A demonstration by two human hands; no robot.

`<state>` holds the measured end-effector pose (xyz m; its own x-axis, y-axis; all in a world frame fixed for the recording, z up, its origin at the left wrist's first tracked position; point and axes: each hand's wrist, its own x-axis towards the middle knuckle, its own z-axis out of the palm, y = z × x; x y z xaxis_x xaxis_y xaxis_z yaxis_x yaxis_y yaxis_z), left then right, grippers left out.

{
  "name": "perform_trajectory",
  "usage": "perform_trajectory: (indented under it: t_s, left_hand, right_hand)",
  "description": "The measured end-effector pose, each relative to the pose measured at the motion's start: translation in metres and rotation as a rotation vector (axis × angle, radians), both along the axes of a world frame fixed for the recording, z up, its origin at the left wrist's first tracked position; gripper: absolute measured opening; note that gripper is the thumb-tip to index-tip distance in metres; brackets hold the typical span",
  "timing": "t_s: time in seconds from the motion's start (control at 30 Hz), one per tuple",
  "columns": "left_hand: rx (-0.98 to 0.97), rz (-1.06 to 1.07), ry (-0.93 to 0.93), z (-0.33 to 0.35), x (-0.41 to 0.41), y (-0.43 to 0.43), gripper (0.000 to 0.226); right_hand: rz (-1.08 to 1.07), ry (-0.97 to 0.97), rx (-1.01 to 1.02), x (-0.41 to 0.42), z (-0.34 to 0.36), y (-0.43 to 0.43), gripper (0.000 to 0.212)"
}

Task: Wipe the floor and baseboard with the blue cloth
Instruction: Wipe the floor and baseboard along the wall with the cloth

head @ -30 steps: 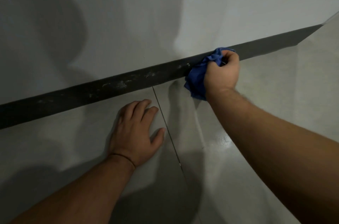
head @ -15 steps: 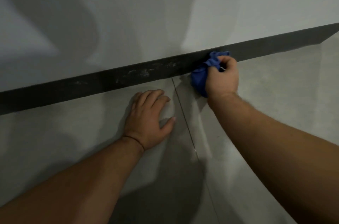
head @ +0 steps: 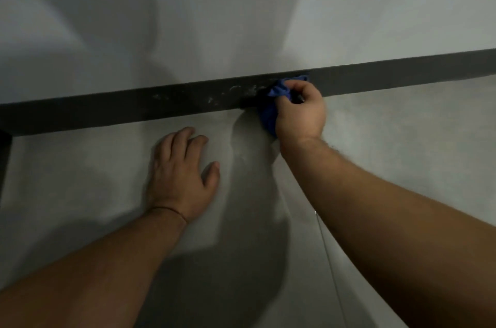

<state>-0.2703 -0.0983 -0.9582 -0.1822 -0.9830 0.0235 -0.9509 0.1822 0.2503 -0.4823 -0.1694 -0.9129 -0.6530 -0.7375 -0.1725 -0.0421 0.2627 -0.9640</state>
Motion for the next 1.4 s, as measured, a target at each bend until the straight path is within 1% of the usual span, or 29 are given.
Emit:
perform_trajectory:
  t_s: [0.1, 0.2, 0.27, 0.33, 0.43, 0.53, 0.63, 0.7, 0.77, 0.83, 0.93, 1.0, 1.03, 1.1, 1.17, 1.23, 1.3, 1.4]
  left_hand:
    - [-0.011, -0.003, 0.011, 0.000, 0.002, -0.001, 0.058]
    - [-0.009, -0.013, 0.014, 0.001, 0.002, 0.000, 0.059]
    - [0.006, -0.013, 0.005, 0.002, 0.002, -0.001, 0.059]
    - [0.017, -0.009, 0.010, 0.003, 0.001, -0.001, 0.060]
    - [0.009, -0.009, 0.012, 0.004, 0.001, 0.000, 0.060]
    - [0.016, -0.010, 0.013, 0.004, 0.000, -0.001, 0.060]
    - [0.024, 0.000, 0.011, 0.006, 0.000, 0.001, 0.060]
    - [0.028, 0.012, 0.035, 0.009, 0.001, 0.002, 0.060]
    - [0.047, 0.009, 0.051, 0.013, 0.003, 0.001, 0.058]
    - [0.071, 0.001, 0.086, 0.016, 0.004, -0.001, 0.058]
    - [0.066, -0.019, 0.170, 0.018, 0.018, -0.001, 0.058]
    - [0.036, 0.002, 0.135, 0.017, 0.040, -0.002, 0.059]
    - [0.026, 0.033, 0.099, 0.015, 0.055, -0.004, 0.059]
    - [0.012, 0.087, 0.049, 0.011, 0.079, -0.004, 0.060]
    - [-0.002, 0.089, 0.024, 0.006, 0.089, 0.000, 0.061]
    - [-0.016, 0.079, -0.002, 0.003, 0.087, 0.000, 0.061]
    - [-0.014, 0.078, -0.014, 0.002, 0.086, -0.001, 0.062]
    - [-0.010, 0.087, -0.033, 0.002, 0.086, -0.001, 0.065]
  right_hand:
    - [0.002, -0.027, 0.018, -0.001, -0.002, 0.002, 0.025]
    - [-0.160, -0.095, -0.057, -0.024, 0.008, -0.002, 0.018]
    - [-0.268, -0.108, -0.079, -0.040, 0.015, -0.009, 0.018]
    - [-0.298, -0.088, -0.080, -0.041, 0.020, -0.013, 0.019]
    - [-0.259, -0.052, -0.101, -0.016, 0.021, -0.013, 0.020]
    - [-0.139, -0.007, -0.089, 0.014, 0.016, -0.008, 0.021]
    - [0.056, 0.061, -0.085, 0.034, 0.009, 0.002, 0.030]
    - [0.232, 0.120, -0.040, 0.041, 0.004, 0.009, 0.037]
    - [0.340, 0.151, 0.012, 0.039, 0.003, 0.012, 0.040]
    - [0.306, 0.139, 0.002, 0.033, 0.005, 0.012, 0.038]
    - [0.097, 0.072, 0.005, 0.026, 0.007, 0.009, 0.032]
    - [-0.017, -0.019, 0.031, 0.026, 0.006, 0.009, 0.028]
    - [-0.038, -0.051, 0.047, 0.027, 0.004, 0.010, 0.025]
    - [-0.034, -0.074, 0.064, 0.036, 0.003, 0.009, 0.019]
    - [-0.029, -0.086, 0.053, 0.051, 0.003, 0.007, 0.016]
    - [-0.028, -0.088, 0.040, 0.072, 0.005, 0.003, 0.017]
    - [0.011, -0.083, 0.040, 0.098, 0.004, 0.002, 0.023]
    - [0.097, -0.099, 0.032, 0.144, 0.000, 0.002, 0.019]
